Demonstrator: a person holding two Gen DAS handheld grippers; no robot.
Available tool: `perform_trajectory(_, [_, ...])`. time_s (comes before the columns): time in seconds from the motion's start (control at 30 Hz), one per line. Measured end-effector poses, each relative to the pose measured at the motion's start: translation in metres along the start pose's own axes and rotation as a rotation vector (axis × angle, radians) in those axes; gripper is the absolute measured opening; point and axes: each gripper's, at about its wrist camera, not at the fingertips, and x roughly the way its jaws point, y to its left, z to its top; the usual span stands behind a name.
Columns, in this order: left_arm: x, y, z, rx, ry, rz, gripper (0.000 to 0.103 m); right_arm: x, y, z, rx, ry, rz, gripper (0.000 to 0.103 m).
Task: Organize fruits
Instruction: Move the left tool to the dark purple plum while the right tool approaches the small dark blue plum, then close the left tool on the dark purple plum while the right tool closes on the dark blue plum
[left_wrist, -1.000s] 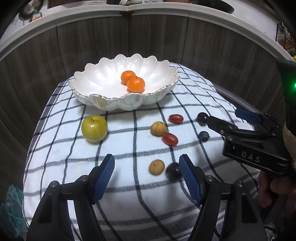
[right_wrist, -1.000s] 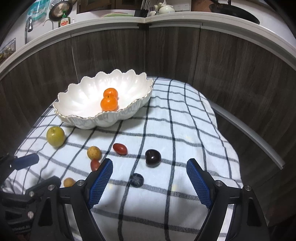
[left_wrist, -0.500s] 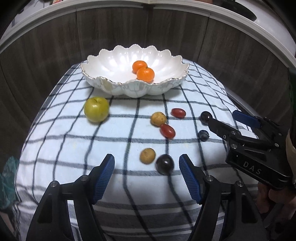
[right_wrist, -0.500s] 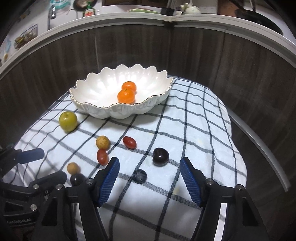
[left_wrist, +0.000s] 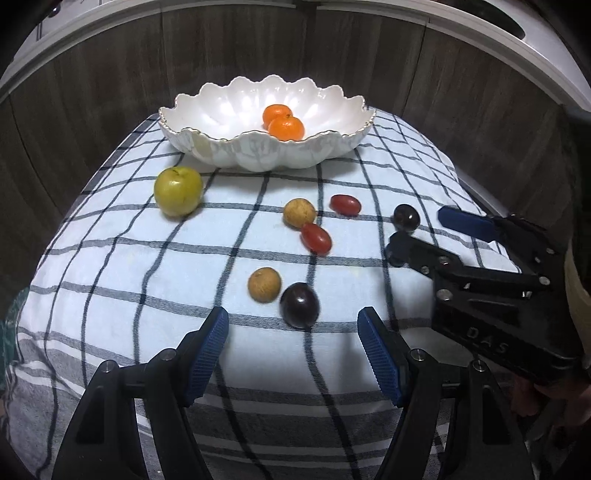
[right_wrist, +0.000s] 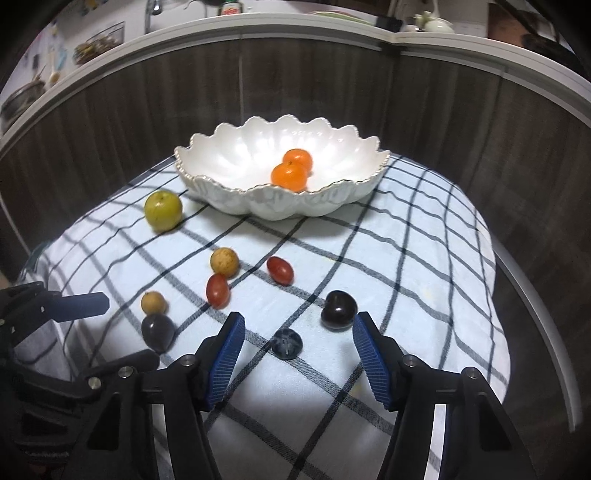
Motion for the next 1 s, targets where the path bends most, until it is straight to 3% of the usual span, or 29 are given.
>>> perform_trajectory(0.07, [0.002,0.0,0.001,-0.013,-0.004,0.002,0.071,0.002,0.0,-0.001,-0.013,0.007,0.011,0.057])
perform_trajectory(0.13, [0.004,-0.002,0.0,-0.014,0.001,0.001,0.064,0.005,-0.001,-0.002,-0.017,0.012,0.021,0.056])
perform_trajectory(0.5, [0.016,-0.006,-0.001,-0.022,0.008,-0.015,0.046,0.009,-0.003,-0.01,-0.015,0.019,0.064,0.055])
perform_trajectory(0.7, [0.021,-0.006,-0.001,-0.024,0.011,-0.004,0.045,0.016,0.001,-0.009,-0.033,0.032,0.077,0.048])
perform_trajectory(1.0, [0.025,-0.004,-0.001,-0.034,0.006,-0.01,0.027,0.027,0.004,-0.013,-0.037,0.068,0.085,0.033])
